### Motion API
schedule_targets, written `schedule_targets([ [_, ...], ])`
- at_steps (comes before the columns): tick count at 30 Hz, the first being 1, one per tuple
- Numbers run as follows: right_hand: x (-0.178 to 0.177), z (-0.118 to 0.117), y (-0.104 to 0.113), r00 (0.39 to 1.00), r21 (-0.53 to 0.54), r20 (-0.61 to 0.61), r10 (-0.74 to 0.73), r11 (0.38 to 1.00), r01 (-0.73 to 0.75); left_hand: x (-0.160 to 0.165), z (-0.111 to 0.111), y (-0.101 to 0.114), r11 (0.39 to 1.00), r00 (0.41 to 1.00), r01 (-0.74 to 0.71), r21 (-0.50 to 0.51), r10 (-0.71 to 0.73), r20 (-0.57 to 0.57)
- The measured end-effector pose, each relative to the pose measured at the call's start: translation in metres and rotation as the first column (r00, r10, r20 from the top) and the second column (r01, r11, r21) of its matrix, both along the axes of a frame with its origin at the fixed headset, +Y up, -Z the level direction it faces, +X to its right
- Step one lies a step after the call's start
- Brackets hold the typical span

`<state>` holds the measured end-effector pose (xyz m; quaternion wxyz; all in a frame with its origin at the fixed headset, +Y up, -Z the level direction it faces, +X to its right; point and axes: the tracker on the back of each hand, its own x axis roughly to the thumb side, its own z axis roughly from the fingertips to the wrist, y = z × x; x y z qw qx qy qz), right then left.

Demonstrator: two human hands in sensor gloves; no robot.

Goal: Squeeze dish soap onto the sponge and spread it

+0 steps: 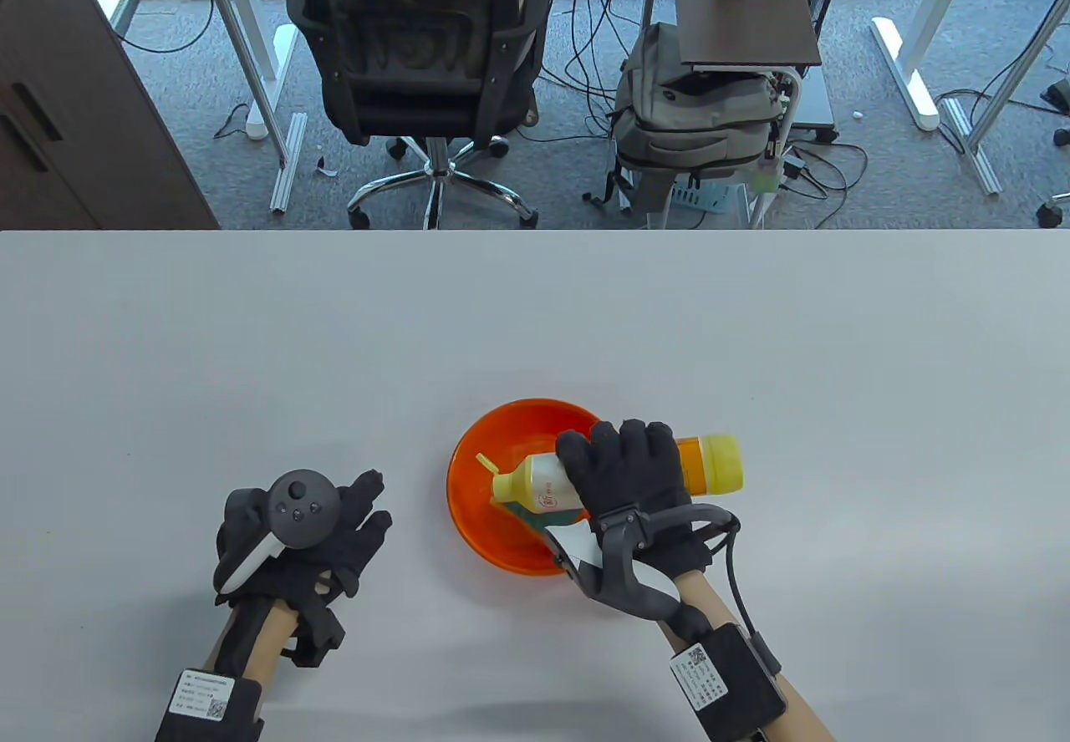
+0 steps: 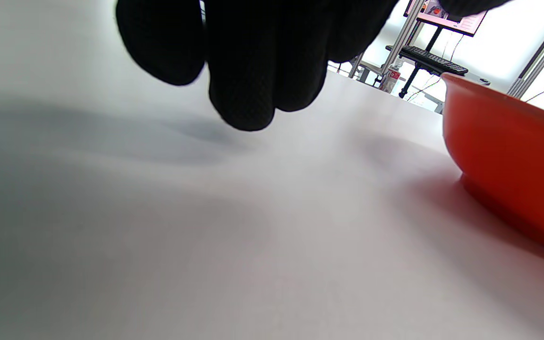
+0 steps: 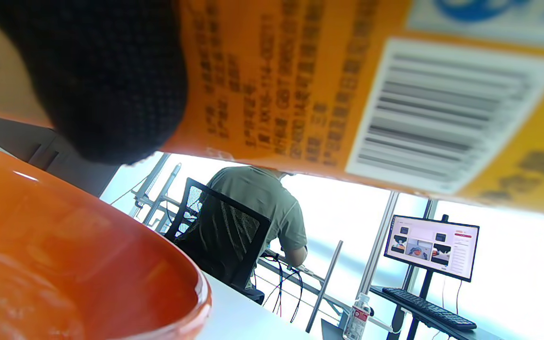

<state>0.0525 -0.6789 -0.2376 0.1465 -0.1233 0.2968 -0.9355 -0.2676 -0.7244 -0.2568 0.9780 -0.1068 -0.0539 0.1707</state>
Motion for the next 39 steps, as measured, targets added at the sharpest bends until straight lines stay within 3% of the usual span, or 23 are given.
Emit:
schedule_targets([
  [28, 0.069, -0.017, 0.013, 0.963, 0.014, 0.268, -0.026, 1.000, 0.022, -0.001, 0.000, -0.001, 1.000, 1.000, 0.002, -0.005, -0.002, -0.004],
  [39, 0.056, -0.016, 0.014, 0.969, 0.020, 0.246, -0.017, 1.000, 0.012, -0.001, 0.000, 0.000, 1.000, 1.000, 0.001, -0.002, -0.001, -0.005],
])
